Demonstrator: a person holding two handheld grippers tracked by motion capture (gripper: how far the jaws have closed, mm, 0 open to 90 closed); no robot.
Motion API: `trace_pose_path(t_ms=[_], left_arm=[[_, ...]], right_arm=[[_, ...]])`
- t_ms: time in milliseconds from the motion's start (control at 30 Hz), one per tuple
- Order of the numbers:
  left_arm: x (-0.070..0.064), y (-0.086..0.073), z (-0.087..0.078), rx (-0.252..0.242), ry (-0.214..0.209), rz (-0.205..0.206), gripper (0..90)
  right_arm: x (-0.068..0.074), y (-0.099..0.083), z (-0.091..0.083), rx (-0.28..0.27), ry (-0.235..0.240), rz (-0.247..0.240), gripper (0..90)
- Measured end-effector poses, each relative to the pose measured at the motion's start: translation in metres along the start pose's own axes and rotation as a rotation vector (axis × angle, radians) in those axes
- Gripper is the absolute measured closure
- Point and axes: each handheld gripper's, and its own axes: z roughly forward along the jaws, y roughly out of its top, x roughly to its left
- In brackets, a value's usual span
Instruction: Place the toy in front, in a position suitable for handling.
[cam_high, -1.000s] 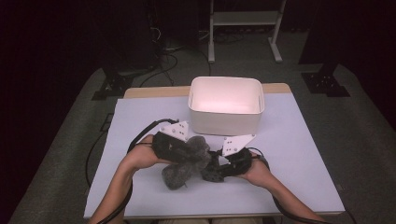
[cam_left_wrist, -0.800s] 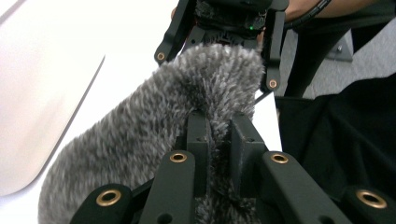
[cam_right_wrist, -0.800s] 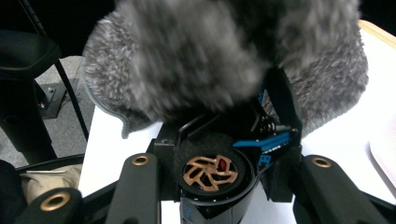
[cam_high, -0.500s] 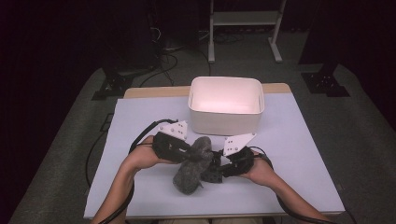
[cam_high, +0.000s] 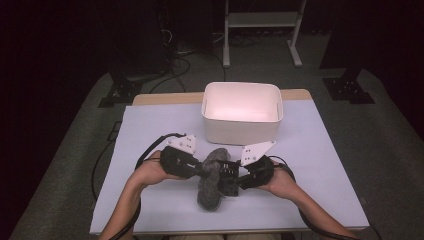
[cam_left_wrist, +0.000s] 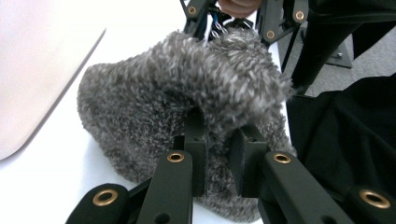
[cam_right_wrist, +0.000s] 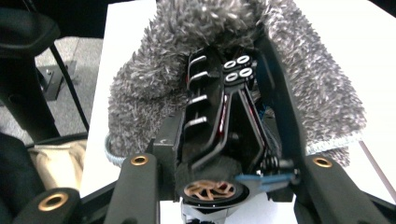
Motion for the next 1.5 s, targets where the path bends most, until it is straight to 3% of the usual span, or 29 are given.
trace_pose_path(t_ms=[200, 433, 767, 1000, 1200, 1433, 1500], left_arm=[[-0.001, 0.01, 0.021, 0.021, -0.044, 0.031, 78.7], [-0.002, 0.01, 0.044, 0.056, -0.077, 0.027, 78.5], [-0.001, 0.014, 0.068, 0.032, -0.108, 0.018, 78.2], [-0.003, 0.017, 0.077, 0.055, -0.113, 0.028, 77.8], [-0.005, 0.027, 0.087, 0.082, -0.119, 0.054, 78.0], [-0.009, 0.033, 0.101, 0.124, -0.154, 0.079, 78.0], [-0.008, 0.033, 0.1, 0.122, -0.151, 0.077, 78.1]], right_arm=[[-0.001, -0.003, -0.017, 0.05, -0.023, -0.013, 53.8], [0.001, -0.018, -0.037, 0.089, -0.024, -0.008, 54.9], [0.002, -0.032, -0.054, 0.16, -0.028, 0.006, 54.9], [0.003, -0.054, -0.067, 0.15, -0.022, 0.043, 55.6], [0.004, -0.064, -0.071, 0.152, -0.034, 0.058, 53.5], [0.01, -0.076, -0.058, 0.258, -0.039, 0.024, 57.3], [0.01, -0.082, -0.059, 0.223, -0.042, 0.033, 57.7]])
